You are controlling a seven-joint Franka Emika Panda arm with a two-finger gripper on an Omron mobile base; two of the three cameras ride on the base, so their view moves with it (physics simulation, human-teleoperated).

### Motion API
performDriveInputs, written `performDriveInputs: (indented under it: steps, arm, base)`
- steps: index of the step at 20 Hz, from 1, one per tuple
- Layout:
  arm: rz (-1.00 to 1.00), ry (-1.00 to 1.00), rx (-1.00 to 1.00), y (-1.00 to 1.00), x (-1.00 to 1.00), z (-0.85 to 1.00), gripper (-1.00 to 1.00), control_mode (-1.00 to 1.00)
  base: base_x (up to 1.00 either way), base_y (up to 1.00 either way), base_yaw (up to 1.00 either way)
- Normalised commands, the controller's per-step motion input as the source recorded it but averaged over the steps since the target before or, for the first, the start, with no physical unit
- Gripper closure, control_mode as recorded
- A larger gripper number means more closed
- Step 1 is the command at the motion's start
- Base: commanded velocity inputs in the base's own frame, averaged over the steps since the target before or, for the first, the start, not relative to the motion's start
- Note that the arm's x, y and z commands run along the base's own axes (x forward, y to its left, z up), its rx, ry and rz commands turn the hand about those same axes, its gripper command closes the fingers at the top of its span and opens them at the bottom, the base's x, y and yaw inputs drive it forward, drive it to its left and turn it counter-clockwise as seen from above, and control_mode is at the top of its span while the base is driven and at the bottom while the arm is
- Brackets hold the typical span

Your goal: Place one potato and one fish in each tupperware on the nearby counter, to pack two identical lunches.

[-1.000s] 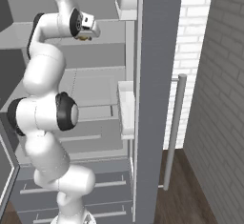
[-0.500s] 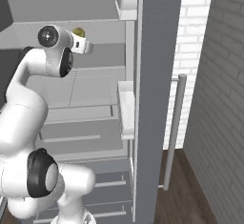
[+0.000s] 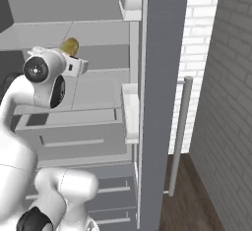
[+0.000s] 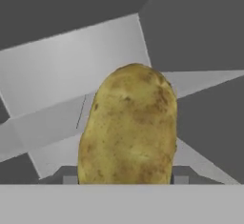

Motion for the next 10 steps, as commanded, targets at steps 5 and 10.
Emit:
performDriveInputs:
  steps: [5, 10]
  arm:
    - [0.15, 0.28, -0.35, -0.14, -1.0, -1.0, 1.0, -1.0]
    - [0.03, 0.16, -0.16, -0.11, -0.84, -0.65, 1.0, -1.0]
  base:
    - [0.0, 0.0, 0.0]
    - [0.0, 0.0, 0.0]
